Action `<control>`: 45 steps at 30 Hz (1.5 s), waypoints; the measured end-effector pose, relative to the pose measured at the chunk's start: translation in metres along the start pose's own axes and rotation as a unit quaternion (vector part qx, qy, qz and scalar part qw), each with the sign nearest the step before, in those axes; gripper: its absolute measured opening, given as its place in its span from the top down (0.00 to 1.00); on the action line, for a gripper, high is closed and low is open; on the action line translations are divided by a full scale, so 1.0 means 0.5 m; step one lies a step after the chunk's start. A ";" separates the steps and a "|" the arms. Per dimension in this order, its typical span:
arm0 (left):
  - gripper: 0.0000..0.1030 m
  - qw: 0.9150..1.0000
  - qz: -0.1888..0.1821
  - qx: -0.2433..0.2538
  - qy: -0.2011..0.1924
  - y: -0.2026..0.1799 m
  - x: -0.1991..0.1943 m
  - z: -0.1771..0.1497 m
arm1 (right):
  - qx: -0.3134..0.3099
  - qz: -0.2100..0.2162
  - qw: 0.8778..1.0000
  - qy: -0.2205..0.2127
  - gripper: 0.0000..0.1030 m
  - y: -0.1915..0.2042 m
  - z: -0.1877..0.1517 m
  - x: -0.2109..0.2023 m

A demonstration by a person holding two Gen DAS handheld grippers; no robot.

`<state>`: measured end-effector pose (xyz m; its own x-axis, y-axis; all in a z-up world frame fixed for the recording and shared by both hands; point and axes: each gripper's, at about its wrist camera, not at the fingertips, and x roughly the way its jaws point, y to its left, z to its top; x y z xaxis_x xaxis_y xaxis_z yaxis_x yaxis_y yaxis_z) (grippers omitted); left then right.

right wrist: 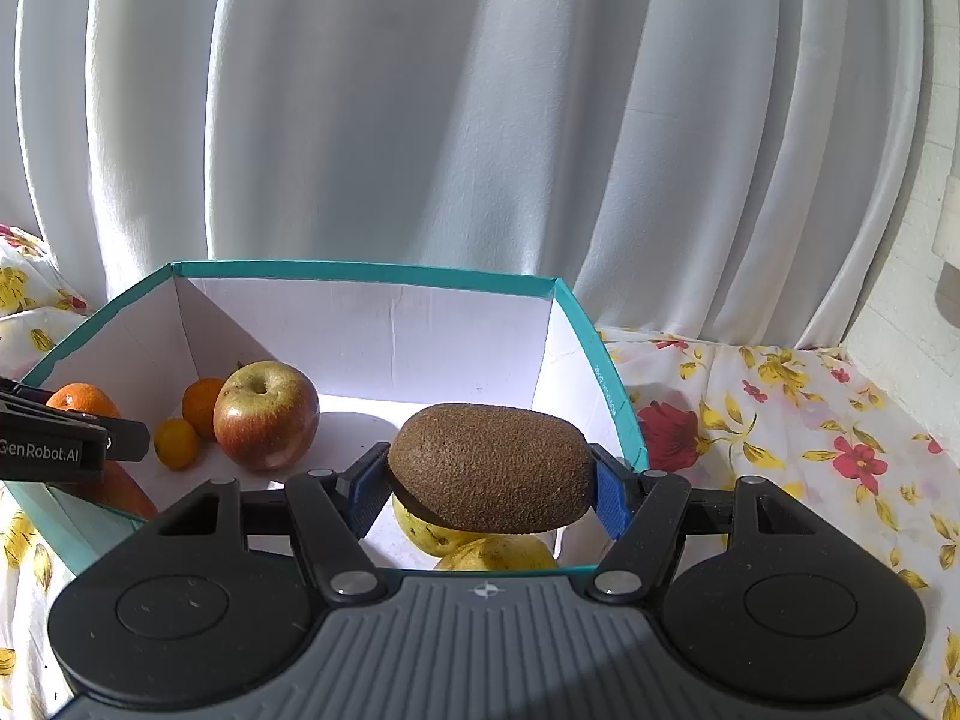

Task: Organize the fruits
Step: 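Open both tools to drop the mandarin and kiwi into the box, then grasp a kiwi with the left tool while the right tool grasps a small orange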

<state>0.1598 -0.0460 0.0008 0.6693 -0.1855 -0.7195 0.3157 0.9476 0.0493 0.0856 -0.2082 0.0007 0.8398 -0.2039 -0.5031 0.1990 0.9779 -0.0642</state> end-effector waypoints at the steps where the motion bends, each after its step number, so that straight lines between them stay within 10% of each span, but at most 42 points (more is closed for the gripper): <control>1: 0.45 1.000 -0.001 -0.002 -0.006 0.001 -0.002 -0.001 | 0.000 0.000 1.000 0.001 0.34 0.000 0.000 0.000; 4: 0.28 0.999 -0.004 -0.012 -0.035 0.009 -0.022 0.000 | 0.003 -0.003 1.000 0.002 0.34 0.000 0.001 -0.001; 16: 0.21 0.994 -0.010 -0.021 -0.105 0.031 -0.138 -0.028 | 0.047 -0.021 0.998 -0.046 0.30 -0.004 -0.023 -0.117; 41: 0.22 0.998 -0.018 0.019 -0.062 0.045 -0.226 -0.180 | 0.044 0.031 0.998 0.044 0.30 0.142 -0.239 -0.277; 45: 0.22 0.998 -0.022 0.021 -0.057 0.044 -0.228 -0.186 | 0.029 0.053 0.996 0.064 0.48 0.159 -0.254 -0.279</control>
<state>0.0282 0.0202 0.0194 0.7255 -0.2564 -0.6387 0.3717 0.9270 0.0501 -0.0796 -0.0964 -0.0435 0.7874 -0.0892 -0.6100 0.1452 0.9885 0.0429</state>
